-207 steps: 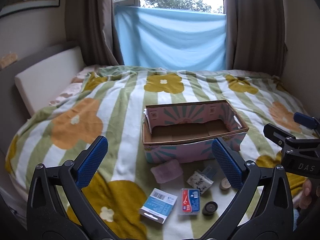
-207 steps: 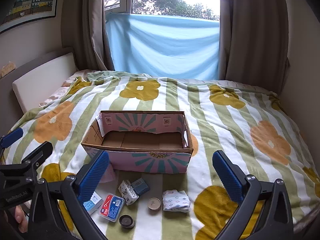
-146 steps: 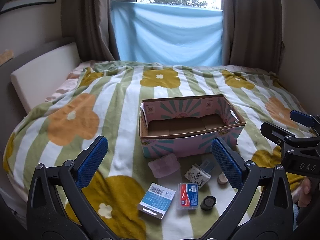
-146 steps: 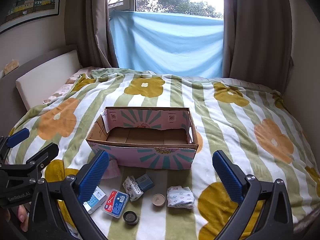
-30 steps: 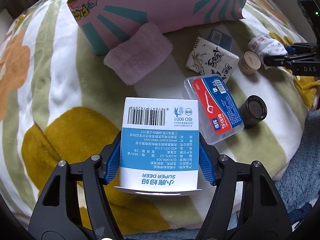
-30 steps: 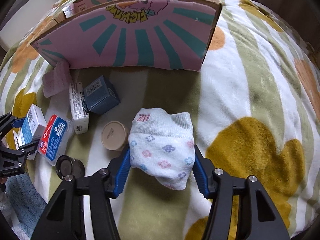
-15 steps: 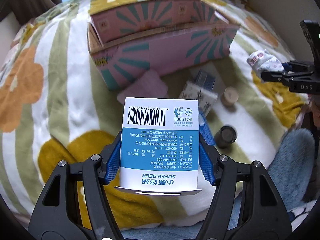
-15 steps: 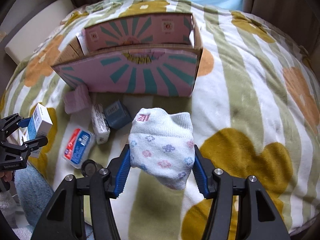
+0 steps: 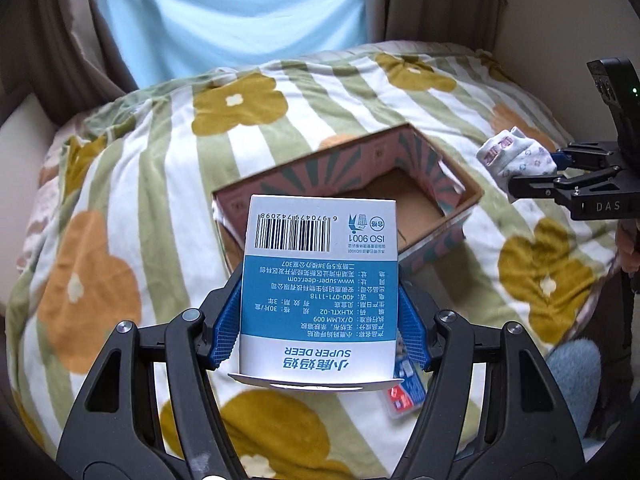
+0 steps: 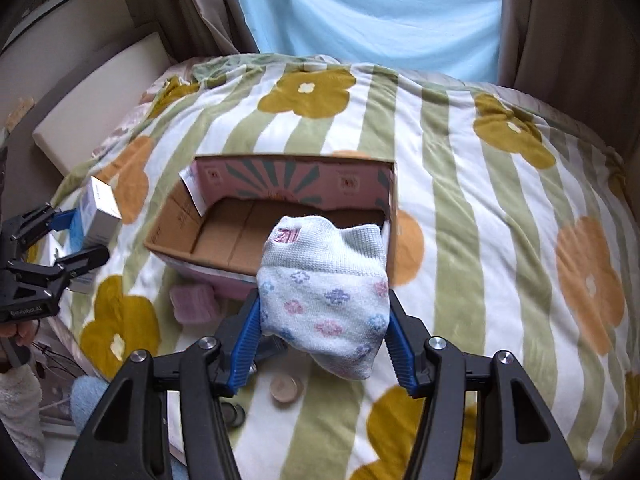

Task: Organize objects
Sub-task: 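Carry the carton with left while right carries the white sock into the pink box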

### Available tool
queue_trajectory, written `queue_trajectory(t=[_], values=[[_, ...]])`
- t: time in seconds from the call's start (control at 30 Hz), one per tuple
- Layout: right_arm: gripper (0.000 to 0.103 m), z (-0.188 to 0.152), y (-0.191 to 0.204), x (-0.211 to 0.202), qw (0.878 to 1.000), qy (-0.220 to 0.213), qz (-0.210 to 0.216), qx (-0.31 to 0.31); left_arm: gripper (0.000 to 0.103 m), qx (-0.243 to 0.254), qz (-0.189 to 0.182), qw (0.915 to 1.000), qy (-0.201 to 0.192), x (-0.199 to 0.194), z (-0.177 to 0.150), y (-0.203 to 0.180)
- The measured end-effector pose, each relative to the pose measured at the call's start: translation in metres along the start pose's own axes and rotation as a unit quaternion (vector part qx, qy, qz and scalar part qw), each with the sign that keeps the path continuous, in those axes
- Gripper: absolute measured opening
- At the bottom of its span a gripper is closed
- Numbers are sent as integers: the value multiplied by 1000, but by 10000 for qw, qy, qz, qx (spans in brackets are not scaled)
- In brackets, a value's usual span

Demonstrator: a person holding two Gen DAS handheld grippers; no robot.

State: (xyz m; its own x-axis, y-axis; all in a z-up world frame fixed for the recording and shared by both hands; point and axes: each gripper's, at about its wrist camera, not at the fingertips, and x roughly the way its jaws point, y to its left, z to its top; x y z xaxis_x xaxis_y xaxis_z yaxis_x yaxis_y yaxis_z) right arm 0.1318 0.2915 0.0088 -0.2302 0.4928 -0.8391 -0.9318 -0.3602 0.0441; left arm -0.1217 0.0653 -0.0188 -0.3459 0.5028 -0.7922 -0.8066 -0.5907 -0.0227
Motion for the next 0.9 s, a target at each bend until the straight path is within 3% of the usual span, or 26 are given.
queue_trajectory(t=[0.33,0.63,0.9], values=[[53,66,7,57,9996,92,251,-24,64,-225,-132,9989,396,77,57,25],[53,71,-1,128,9980,544,299,99,64,-301,-236,9947,952,160,63,31],[53,66,-9,159,9966,755,304,122,64,-392,-321,9904,1286,197,50,40]])
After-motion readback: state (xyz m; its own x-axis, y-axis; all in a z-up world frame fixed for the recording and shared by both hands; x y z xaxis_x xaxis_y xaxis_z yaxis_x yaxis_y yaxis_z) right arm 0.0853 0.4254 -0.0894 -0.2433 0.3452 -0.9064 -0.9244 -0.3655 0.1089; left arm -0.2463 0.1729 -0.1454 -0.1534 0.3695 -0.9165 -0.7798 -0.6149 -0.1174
